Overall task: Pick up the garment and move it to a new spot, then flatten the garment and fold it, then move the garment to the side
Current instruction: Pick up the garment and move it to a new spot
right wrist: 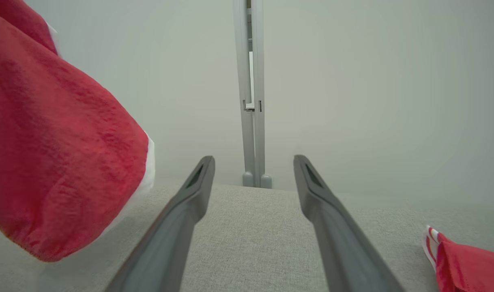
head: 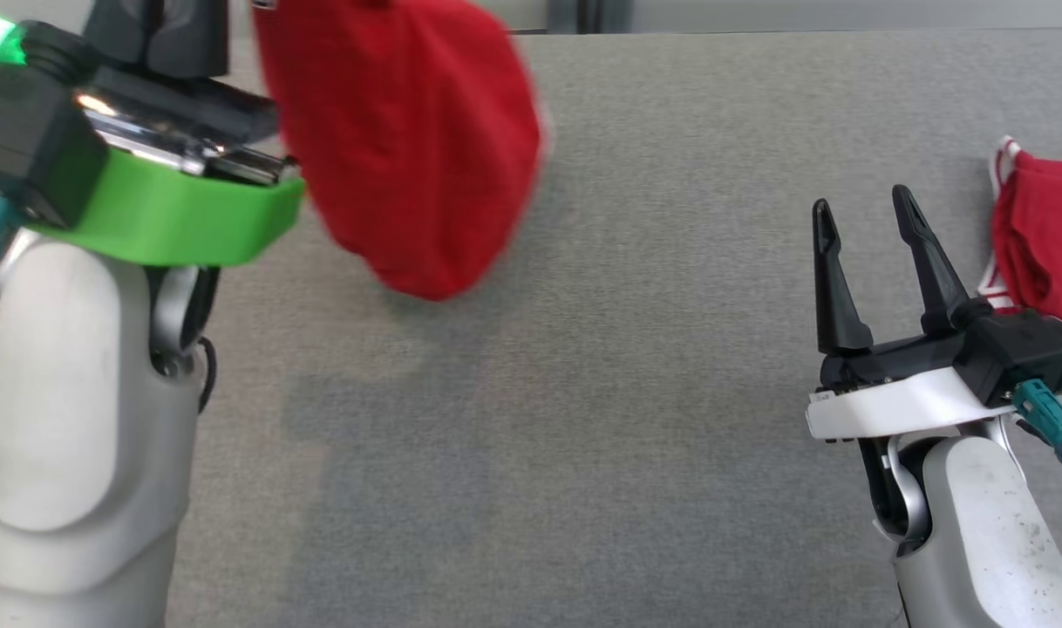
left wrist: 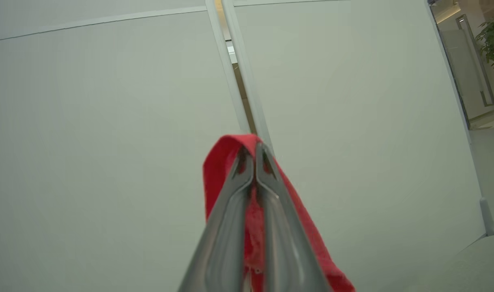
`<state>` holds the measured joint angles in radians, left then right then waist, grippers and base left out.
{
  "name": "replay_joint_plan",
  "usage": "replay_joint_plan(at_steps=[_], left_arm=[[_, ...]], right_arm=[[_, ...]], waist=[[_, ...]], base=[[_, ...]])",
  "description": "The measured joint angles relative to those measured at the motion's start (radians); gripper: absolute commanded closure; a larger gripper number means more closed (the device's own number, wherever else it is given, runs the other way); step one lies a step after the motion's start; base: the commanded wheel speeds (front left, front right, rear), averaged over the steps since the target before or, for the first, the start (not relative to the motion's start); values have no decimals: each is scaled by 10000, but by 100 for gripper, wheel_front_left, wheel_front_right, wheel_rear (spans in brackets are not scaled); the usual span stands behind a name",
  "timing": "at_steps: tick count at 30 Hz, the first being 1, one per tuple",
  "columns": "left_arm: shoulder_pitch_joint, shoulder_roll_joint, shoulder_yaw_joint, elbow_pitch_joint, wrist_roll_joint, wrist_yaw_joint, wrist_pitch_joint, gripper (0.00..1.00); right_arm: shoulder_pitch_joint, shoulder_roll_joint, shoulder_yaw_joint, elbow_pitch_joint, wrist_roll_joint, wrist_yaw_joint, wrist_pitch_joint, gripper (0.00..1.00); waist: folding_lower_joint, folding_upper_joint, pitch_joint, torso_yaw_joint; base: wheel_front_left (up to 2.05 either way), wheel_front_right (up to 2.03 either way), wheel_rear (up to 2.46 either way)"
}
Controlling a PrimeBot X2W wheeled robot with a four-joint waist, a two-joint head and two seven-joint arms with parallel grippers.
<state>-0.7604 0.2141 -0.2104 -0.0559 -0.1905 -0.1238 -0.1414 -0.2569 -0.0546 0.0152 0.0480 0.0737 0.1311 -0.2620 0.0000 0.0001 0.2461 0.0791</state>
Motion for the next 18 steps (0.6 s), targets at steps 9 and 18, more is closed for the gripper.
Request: replay_joint_plan(at_steps=[9, 18], left_arm=[[166, 311, -905, -1218, 21, -35, 1327, 100], [-720, 1170, -2067, 1346, 477, -52, 1618, 100]], right_arm=[[-107, 35, 27, -293, 502, 0, -8, 0], [-500, 35, 560, -401, 1279, 0, -8, 0]], waist=[[0, 0, 77, -1123], [0, 0, 500, -2533]], base=[[0, 0, 0], [0, 0, 0]])
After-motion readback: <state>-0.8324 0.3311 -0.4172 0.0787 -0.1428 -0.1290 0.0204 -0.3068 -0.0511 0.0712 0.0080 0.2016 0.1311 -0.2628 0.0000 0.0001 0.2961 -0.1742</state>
